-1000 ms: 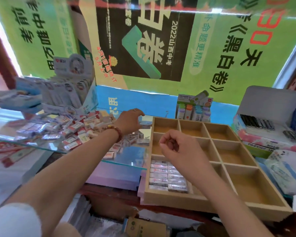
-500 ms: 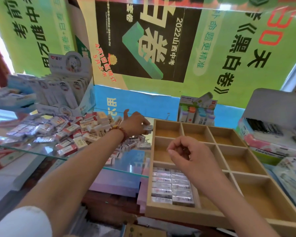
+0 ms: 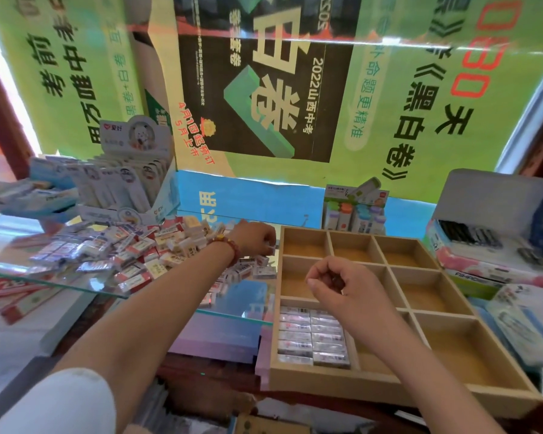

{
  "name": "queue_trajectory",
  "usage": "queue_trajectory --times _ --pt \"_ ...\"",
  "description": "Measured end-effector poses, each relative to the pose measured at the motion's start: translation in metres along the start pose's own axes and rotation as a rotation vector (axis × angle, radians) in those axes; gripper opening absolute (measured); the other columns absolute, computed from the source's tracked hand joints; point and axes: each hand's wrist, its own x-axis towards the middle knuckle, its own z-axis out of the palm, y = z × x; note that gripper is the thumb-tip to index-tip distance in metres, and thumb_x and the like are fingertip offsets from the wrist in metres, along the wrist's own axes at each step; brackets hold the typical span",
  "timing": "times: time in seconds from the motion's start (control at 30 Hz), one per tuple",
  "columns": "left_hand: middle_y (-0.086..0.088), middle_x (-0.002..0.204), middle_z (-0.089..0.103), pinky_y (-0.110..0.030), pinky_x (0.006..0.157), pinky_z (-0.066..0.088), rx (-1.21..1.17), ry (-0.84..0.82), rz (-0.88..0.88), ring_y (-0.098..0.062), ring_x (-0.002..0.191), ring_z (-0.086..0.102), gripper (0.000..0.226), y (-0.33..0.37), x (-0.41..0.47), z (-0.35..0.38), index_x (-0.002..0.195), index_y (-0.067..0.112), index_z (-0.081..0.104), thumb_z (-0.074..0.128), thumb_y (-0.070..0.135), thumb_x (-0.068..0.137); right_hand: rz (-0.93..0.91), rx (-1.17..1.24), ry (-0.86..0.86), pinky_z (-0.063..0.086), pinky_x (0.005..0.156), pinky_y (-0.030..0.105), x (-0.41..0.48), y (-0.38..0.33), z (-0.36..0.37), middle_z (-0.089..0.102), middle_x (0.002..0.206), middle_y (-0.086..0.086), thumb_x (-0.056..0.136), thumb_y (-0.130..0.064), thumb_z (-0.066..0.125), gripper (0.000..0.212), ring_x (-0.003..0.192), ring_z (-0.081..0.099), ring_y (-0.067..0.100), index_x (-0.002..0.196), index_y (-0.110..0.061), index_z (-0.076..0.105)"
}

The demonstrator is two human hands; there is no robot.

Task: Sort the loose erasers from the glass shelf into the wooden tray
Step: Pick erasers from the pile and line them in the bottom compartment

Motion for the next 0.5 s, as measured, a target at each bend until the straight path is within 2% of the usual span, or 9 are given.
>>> queue_trajectory --times 0.1,0.23,0.37,0.43,0.5 --pt "0.005 0.105 0.064 -0.033 0.089 0.024 0.058 0.021 -0.005 -0.017 0.099 0.058 0.018 0.003 0.004 0.002 0.101 0.023 0.059 0.06 0.033 0.086 -0.006 0.004 0.009 0.045 0.059 0.014 0.0 0.001 0.0 0.057 0.072 -0.009 0.089 -0.021 0.06 0.014 0.068 0.052 0.004 0.079 -0.03 0.06" --pt "0.001 0.107 0.056 -0.031 0.089 0.023 0.026 0.128 0.031 -0.018 0.097 0.056 0.009 0.003 0.004 0.006 0.09 0.022 0.057 0.062 0.026 0.084 -0.008 0.021 -0.003 0.045 0.059 0.012 0.002 0.004 -0.002 0.058 0.072 -0.008 0.089 -0.019 0.061 0.015 0.068 0.052 0.003 0.078 -0.029 0.061" --pt "0.001 0.101 0.051 -0.031 0.088 0.031 -0.156 0.281 0.07 -0.017 0.093 0.055 0.014 0.001 -0.006 0.006 0.082 0.019 0.055 0.067 0.015 0.078 -0.007 0.013 0.011 0.045 0.058 0.01 0.002 0.008 -0.005 0.058 0.071 -0.008 0.089 -0.02 0.061 0.014 0.066 0.052 0.003 0.078 -0.029 0.061" --pt "0.004 0.093 0.048 -0.03 0.08 0.038 -0.267 0.417 0.082 -0.017 0.085 0.055 0.019 0.003 -0.014 -0.001 0.078 0.02 0.053 0.07 0.013 0.076 -0.002 0.003 0.013 0.045 0.058 0.009 0.002 0.01 -0.006 0.059 0.072 -0.008 0.089 -0.02 0.061 0.014 0.066 0.052 0.003 0.079 -0.029 0.061" --pt "0.005 0.088 0.046 -0.021 0.071 0.037 -0.405 0.528 0.101 -0.008 0.078 0.05 0.023 0.013 -0.027 -0.013 0.076 0.019 0.051 0.073 0.011 0.075 0.005 0.015 0.014 0.044 0.057 0.008 0.001 0.01 -0.007 0.058 0.072 -0.008 0.089 -0.02 0.061 0.013 0.064 0.051 0.002 0.08 -0.029 0.06"
